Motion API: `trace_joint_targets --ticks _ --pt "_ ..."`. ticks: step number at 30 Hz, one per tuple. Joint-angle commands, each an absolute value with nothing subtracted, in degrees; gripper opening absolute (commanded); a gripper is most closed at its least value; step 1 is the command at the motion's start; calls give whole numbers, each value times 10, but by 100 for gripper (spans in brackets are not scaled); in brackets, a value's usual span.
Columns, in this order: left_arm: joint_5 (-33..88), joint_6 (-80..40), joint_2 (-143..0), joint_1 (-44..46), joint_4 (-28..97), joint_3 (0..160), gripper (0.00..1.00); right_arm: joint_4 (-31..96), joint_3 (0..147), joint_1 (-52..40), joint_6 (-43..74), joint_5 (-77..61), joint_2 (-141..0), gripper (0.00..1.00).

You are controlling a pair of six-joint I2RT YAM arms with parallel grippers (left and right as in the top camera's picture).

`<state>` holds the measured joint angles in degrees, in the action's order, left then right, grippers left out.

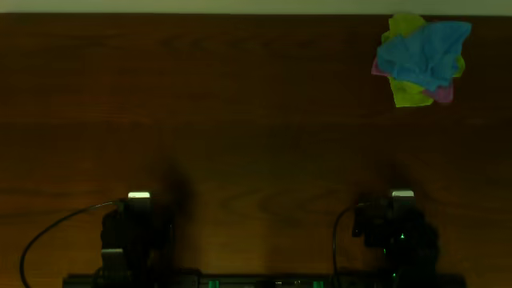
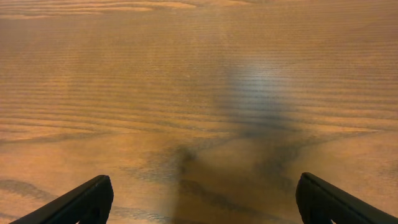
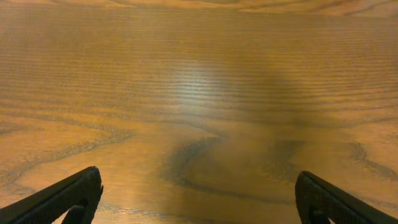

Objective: Fold the cloth

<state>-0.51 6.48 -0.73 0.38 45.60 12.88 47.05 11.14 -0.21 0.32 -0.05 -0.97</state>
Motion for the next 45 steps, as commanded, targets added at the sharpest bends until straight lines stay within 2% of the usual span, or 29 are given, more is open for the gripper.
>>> trace_joint_targets --ticks 1,36,41,45 --pt "-19 79 -2 0 475 105 95 471 104 3 -5 -3 -3 99" --pt "-19 79 -2 0 475 105 95 470 104 3 -4 -3 -3 99" --pt "-19 79 -2 0 475 105 95 460 111 5 47 9 -22 99" --pt "-19 79 -2 0 475 105 95 423 152 9 108 15 -115 99"
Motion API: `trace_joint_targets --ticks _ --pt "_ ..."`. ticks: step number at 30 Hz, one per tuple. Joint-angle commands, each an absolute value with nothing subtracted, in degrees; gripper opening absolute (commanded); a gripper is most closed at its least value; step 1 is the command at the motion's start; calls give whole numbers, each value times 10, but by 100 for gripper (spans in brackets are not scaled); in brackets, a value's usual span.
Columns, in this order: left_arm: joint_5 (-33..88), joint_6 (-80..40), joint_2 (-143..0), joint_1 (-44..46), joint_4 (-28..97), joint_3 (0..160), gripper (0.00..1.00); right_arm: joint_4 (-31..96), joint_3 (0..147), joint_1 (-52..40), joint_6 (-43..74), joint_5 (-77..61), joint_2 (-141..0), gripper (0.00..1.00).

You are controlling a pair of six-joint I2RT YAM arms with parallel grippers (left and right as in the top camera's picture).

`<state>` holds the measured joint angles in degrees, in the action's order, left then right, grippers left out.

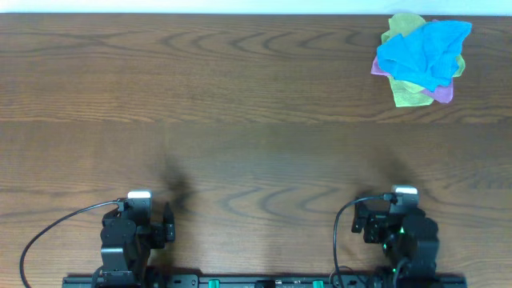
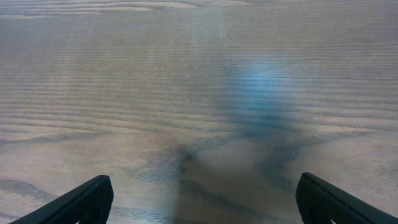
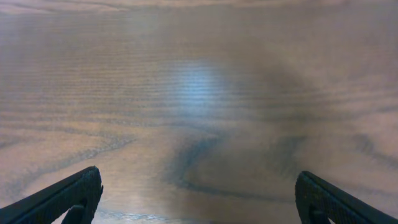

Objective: Fold the cloth

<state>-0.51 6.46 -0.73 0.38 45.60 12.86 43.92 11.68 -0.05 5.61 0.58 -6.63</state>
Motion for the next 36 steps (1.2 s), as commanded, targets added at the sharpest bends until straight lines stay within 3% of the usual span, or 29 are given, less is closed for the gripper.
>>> trace_joint_targets --ticks 1,22,36 --pt "-19 79 -2 0 475 105 95 414 166 9 107 14 -136 99" --pt "-19 79 -2 0 475 105 95 287 597 125 91 58 -739 99" --pt "-19 79 -2 0 475 105 95 115 669 191 91 -9 -906 99"
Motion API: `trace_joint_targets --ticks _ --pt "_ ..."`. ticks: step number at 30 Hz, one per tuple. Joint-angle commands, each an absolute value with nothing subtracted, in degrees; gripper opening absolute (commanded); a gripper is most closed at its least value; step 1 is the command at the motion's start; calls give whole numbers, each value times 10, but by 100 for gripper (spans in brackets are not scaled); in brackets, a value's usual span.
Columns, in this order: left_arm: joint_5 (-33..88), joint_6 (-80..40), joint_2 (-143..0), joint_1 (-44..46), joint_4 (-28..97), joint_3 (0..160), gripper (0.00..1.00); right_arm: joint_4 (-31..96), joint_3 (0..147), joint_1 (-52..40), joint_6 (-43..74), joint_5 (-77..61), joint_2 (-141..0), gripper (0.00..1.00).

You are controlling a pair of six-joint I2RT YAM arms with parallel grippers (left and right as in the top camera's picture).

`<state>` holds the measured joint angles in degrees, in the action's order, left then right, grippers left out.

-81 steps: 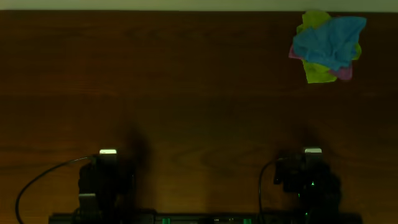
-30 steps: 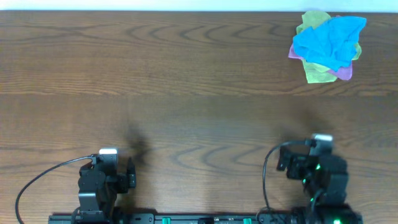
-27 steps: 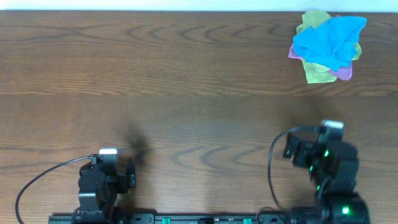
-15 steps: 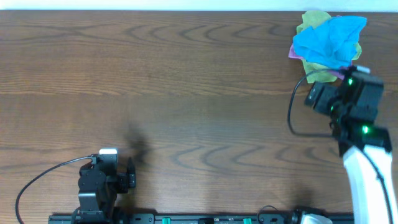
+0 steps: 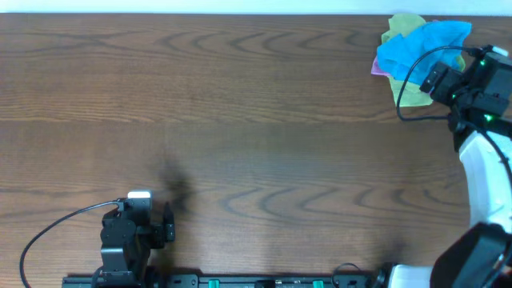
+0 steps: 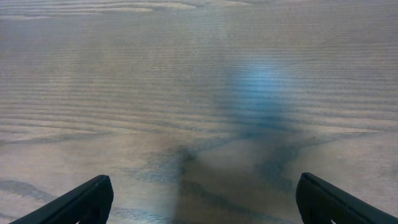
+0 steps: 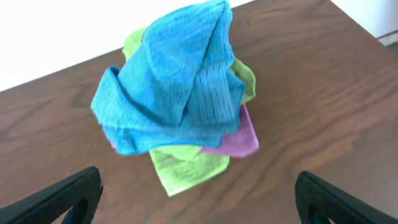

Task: Fold the cloth
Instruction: 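Reach the right gripper to the cloth pile and lower onto blue cloth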

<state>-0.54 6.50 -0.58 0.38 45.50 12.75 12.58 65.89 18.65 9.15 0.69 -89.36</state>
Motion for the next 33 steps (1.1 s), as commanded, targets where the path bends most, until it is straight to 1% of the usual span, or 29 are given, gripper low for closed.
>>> trace_joint_targets --ticks 1,6,11,14,21,27,33 --pt "-19 79 -2 0 475 105 95 112 669 191 92 -9 -909 99" --pt "-19 79 -2 0 475 105 95 111 669 192 93 45 -914 99" --pt "-19 79 -2 0 475 105 95 60 669 193 89 41 -933 99" --pt "-19 79 -2 0 475 105 95 34 680 194 90 31 -967 99" --pt "-19 79 -2 0 475 105 95 44 774 194 107 -16 -1084 99" --pt "-19 79 -2 0 475 105 95 53 848 194 133 -39 -1155 99" --pt "-19 79 -2 0 475 105 95 54 866 194 148 -48 -1188 99"
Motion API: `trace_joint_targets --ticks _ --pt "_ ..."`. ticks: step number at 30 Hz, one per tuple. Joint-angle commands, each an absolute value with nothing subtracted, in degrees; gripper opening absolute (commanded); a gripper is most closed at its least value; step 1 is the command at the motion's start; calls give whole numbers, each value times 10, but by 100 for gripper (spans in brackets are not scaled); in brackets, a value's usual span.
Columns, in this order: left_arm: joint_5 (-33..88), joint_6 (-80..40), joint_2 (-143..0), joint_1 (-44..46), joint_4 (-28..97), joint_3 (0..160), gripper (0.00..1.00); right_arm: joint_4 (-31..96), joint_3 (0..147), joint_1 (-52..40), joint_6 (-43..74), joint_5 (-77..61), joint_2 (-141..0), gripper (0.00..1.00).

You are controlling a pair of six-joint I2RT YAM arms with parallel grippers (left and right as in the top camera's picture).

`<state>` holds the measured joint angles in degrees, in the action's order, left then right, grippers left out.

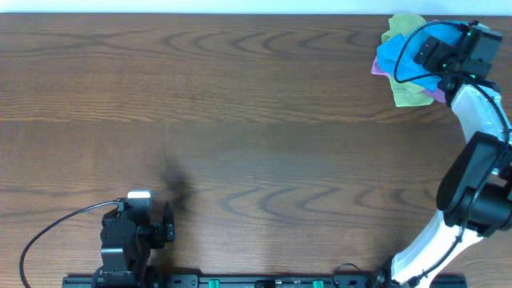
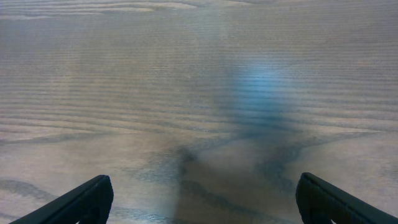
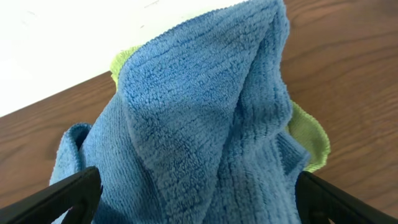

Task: Fold the cloth
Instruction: 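Reach the right gripper to the cloth pile and lower onto blue cloth, then grasp the blue cloth with the right gripper and pull it leftward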

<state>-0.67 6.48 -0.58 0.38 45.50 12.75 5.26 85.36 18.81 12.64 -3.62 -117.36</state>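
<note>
A crumpled blue cloth (image 1: 398, 58) tops a small pile at the table's far right corner, over a yellow-green cloth (image 1: 410, 94) and a pink one (image 1: 438, 95). My right gripper (image 3: 199, 202) hangs open right over the blue cloth (image 3: 199, 124), fingertips (image 3: 71, 193) wide to either side of its bunched folds. In the overhead view the right wrist (image 1: 452, 52) covers part of the pile. My left gripper (image 2: 199, 199) sits open at the near left edge, above bare wood, nothing between its fingers.
The brown wooden table (image 1: 240, 120) stretches between the two arms. The pile lies close to the table's far edge and right edge, with a white wall beyond. The left arm's base (image 1: 132, 236) and its cable rest at the near edge.
My right gripper has moved closer to the pile; the blue cloth now fills its view, where the whole pile showed before. It is still open. The left arm has not moved.
Both grippers rested open at the near edge over bare wood, in dim light, then in brighter light. Then the right arm was stretched out to the far right corner, open above the cloth pile. Now it is down close over the blue cloth.
</note>
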Motion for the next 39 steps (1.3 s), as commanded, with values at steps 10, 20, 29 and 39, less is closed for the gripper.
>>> trace_joint_targets --ticks 10,20,29,39 --pt "-19 79 -2 0 475 105 95 54 866 194 154 -50 -1221 84" --pt "-19 79 -2 0 475 105 95 58 866 194 154 -58 -1223 31" --pt "-19 79 -2 0 475 105 95 76 867 194 152 -140 -1172 1" --pt "-19 79 -2 0 475 105 95 226 867 183 119 -131 -1002 1"
